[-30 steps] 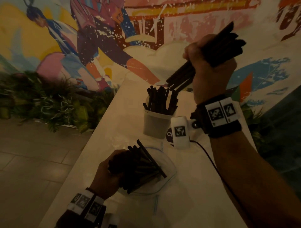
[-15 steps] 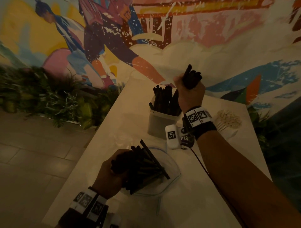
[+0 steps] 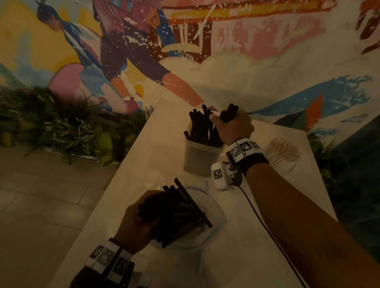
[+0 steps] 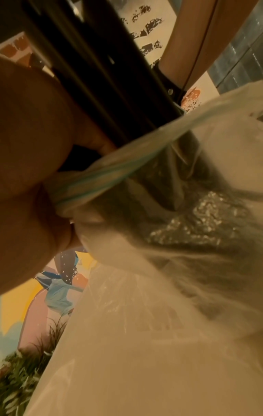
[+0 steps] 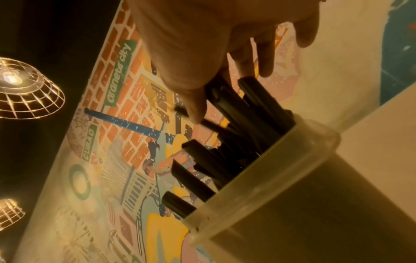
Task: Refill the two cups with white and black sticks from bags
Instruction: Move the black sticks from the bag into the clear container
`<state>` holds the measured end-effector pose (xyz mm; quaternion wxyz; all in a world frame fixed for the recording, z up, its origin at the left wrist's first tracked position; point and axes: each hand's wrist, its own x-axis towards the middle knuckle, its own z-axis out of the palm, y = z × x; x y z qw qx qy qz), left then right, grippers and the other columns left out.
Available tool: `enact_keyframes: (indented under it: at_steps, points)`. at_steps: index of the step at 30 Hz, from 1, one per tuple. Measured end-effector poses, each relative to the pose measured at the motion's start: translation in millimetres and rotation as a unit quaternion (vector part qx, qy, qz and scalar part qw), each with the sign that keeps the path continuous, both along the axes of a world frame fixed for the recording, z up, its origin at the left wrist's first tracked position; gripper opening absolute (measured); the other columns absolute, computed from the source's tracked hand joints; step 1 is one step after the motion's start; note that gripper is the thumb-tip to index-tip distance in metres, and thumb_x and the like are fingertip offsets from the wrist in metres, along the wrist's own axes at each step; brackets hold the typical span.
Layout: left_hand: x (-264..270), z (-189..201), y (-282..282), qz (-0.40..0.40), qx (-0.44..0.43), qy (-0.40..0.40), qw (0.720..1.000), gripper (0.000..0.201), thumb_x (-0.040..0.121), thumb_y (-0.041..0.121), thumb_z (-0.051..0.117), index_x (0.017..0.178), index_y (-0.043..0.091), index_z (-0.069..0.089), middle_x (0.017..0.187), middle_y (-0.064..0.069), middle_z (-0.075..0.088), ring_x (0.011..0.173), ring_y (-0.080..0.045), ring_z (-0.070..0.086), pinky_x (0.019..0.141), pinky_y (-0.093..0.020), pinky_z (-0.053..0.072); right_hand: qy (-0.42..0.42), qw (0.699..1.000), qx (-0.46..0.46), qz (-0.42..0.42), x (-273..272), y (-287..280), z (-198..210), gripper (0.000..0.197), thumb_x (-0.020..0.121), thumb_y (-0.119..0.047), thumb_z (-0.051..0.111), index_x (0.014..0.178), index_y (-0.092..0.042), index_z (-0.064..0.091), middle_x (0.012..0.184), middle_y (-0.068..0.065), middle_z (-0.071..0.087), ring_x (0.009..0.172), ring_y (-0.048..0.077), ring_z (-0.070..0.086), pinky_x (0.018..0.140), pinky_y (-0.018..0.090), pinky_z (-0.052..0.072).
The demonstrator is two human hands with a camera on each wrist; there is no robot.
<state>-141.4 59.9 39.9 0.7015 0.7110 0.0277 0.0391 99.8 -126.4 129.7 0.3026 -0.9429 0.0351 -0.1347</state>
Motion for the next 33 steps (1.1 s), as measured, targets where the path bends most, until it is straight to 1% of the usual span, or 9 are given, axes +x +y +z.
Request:
enact_keyframes:
  at_steps: [6,10,13,15,18,21,25,29,33]
  points:
    - [-2,-1,0,0.011,-0.009,0.001,1.000,0.051,0.065,0.059,0.075,0.108,0.034,0.063,0.109,-0.007,0.067,0.106,-0.032,0.061,0.097,-0.059,0.044,-0.260,0.957,0.096,0.080,17,-1,4,0.078,0.081,-0.038,0.067,0.143,-0.010,0.029,0.145,0.015,0.035,0.133,0.031,0.035,0.105,0.046,0.038]
    - [-2,-6,3,0.000,0.025,-0.002,1.000,0.045,0.067,0.050,0.076,0.107,0.036,0.063,0.107,-0.006,0.067,0.105,-0.030,0.062,0.095,-0.061,0.044,-0.083,0.980,-0.132,0.127,31,2,-19,0.050,0.093,-0.051,0.039,0.134,-0.023,0.043,0.140,0.012,0.042,0.128,0.034,0.038,0.104,0.054,0.035]
    - [-1,-5,0,0.004,0.029,0.019,0.999,0.040,0.058,0.041,0.065,0.096,0.054,0.062,0.097,0.017,0.070,0.095,-0.005,0.064,0.093,-0.049,0.049,0.077,0.971,-0.196,0.115,34,5,-21,0.048,0.095,-0.055,0.024,0.132,-0.031,0.043,0.139,0.009,0.038,0.128,0.035,0.035,0.102,0.057,0.031]
    - [-2,-4,-1,0.004,0.021,0.030,0.999,0.041,0.054,0.042,0.062,0.092,0.059,0.061,0.094,0.024,0.069,0.090,0.001,0.064,0.091,-0.046,0.050,0.067,0.973,-0.187,0.115,34,8,-13,0.048,0.095,-0.053,0.024,0.130,-0.026,0.042,0.138,0.011,0.036,0.127,0.036,0.034,0.101,0.058,0.031]
    - [-1,-6,0,0.002,-0.003,-0.002,1.000,0.040,0.063,0.044,0.075,0.101,0.044,0.065,0.103,0.001,0.069,0.103,-0.027,0.063,0.095,-0.058,0.045,-0.004,0.982,-0.142,0.128,28,18,-8,0.054,0.094,-0.056,0.025,0.128,-0.018,0.041,0.134,0.014,0.040,0.122,0.036,0.039,0.095,0.058,0.038]
    - [-1,-9,2,0.003,0.001,-0.006,1.000,0.047,0.065,0.059,0.074,0.105,0.038,0.064,0.104,-0.004,0.067,0.103,-0.032,0.062,0.095,-0.059,0.045,-0.014,0.974,-0.152,0.168,5,27,-13,0.061,0.089,-0.061,0.028,0.128,-0.018,0.045,0.136,0.012,0.043,0.125,0.033,0.039,0.097,0.055,0.038]
    - [0,-12,4,0.008,0.011,-0.007,1.000,0.041,0.068,0.042,0.075,0.106,0.037,0.063,0.106,-0.005,0.067,0.104,-0.032,0.062,0.095,-0.060,0.045,-0.147,0.966,0.019,0.212,-48,23,-6,0.037,0.089,-0.033,0.056,0.118,-0.010,0.061,0.127,0.010,0.059,0.118,0.024,0.054,0.099,0.041,0.043]
    - [-1,-12,3,0.015,0.028,-0.003,1.000,0.038,0.069,0.034,0.068,0.107,0.038,0.063,0.107,-0.002,0.067,0.105,-0.027,0.063,0.096,-0.056,0.046,0.066,0.936,0.193,0.286,-111,3,0,0.038,0.085,-0.013,0.065,0.122,-0.022,0.059,0.111,-0.007,0.065,0.093,0.001,0.062,0.087,0.029,0.055]
    - [0,-14,4,-0.002,0.066,-0.016,0.998,0.040,0.070,0.038,0.067,0.109,0.035,0.060,0.106,0.003,0.067,0.103,-0.021,0.064,0.093,-0.052,0.049,0.293,0.858,0.175,0.385,-148,-23,-23,0.094,0.070,-0.012,0.080,0.139,-0.047,0.026,0.143,-0.020,0.035,0.125,0.000,0.042,0.096,0.025,0.049]
